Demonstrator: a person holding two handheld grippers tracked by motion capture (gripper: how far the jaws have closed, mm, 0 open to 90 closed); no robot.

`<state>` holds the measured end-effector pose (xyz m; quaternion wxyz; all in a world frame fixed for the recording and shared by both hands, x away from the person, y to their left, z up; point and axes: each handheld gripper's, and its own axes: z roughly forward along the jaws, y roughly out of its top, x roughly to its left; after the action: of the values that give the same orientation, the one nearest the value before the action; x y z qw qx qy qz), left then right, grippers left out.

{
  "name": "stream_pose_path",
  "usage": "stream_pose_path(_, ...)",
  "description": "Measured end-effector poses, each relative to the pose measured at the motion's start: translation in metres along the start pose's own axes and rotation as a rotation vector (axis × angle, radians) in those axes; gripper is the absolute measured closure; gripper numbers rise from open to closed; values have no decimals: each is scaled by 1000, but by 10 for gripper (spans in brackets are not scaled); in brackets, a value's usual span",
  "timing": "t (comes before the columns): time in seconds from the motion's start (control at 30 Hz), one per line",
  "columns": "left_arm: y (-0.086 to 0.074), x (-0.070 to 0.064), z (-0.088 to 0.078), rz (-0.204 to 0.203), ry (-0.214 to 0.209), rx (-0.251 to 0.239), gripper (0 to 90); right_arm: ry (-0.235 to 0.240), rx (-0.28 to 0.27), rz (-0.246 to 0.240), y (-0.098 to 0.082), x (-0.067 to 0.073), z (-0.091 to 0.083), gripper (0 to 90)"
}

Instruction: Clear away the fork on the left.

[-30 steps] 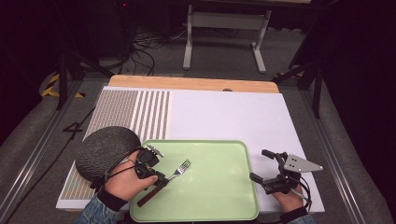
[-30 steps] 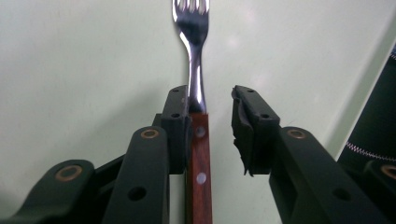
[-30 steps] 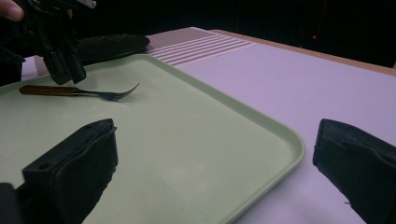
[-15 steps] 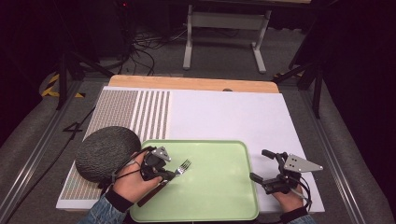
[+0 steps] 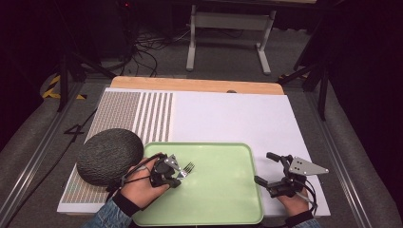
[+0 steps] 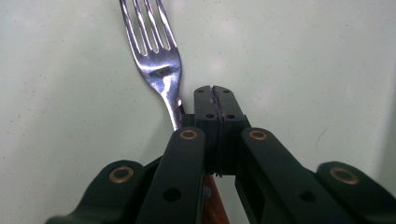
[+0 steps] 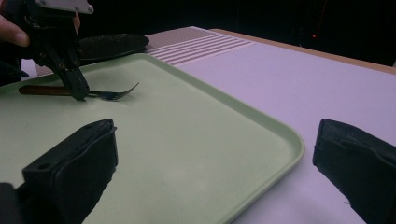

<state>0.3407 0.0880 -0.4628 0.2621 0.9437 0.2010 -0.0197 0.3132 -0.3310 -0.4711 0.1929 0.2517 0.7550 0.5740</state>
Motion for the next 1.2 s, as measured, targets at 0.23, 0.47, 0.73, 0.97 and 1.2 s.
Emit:
stream_pose_path(0.23,0,1,-1,-4,18,0,900,-4,2,1,0,0,0,4)
stream_pose_path(0.47,-3,6,-4,-14,56,-1,900,-5,3,0,0,0,0,4)
stream_pose_path(0.73,-7,13,-8,-35,95,-1,900,-3,1,0,0,0,0,4)
stream_pose_path(0.97,-11,19,-12,-64,122,-1,900,-2,0,0,0,0,0,4)
stream_pose_path(1.2,-16,24,-16,-83,145,4,900,-2,0,-3,0,0,1,4)
